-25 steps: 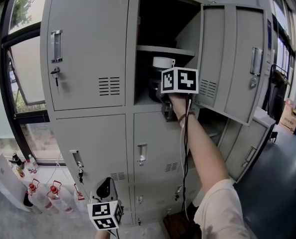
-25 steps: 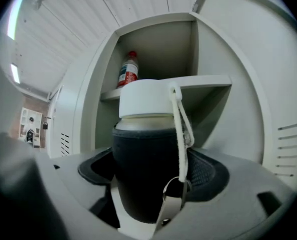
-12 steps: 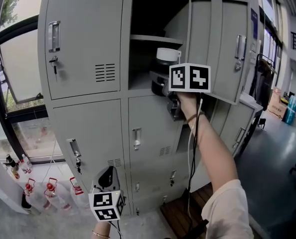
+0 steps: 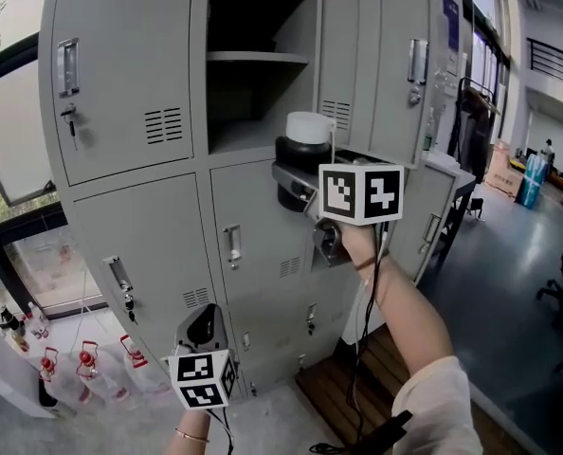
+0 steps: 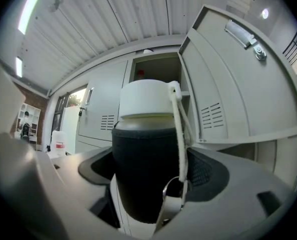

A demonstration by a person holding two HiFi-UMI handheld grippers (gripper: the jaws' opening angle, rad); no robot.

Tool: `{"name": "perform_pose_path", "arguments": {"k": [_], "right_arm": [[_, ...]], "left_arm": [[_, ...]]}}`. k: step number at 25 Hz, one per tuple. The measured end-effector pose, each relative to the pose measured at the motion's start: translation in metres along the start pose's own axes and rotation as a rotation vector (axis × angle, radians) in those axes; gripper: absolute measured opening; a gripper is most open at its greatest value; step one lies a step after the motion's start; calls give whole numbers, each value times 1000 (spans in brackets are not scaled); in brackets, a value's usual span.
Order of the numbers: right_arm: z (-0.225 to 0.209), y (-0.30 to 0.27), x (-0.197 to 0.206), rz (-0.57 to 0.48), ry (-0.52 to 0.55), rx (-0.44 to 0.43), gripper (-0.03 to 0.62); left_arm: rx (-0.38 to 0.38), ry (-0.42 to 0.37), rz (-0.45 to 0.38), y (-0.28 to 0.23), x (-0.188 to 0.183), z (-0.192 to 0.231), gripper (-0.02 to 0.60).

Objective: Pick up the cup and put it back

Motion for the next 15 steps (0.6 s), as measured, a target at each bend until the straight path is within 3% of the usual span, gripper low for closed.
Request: {"name": "perform_pose_path", "arguments": {"k": [15], "right_arm": [[-33,95,118,72,14,57,399]], "left_arm": [[33,30,-4,-42,-1,-68,12]]}}
Point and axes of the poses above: the fingertips, and each gripper's own axes: y backward along the fingers, z to its left, x out of its underside, the point moved 10 cm from there along y, backward along the fingers, and after that the axes turned 6 degrees about -z, right-handed, at the moved point
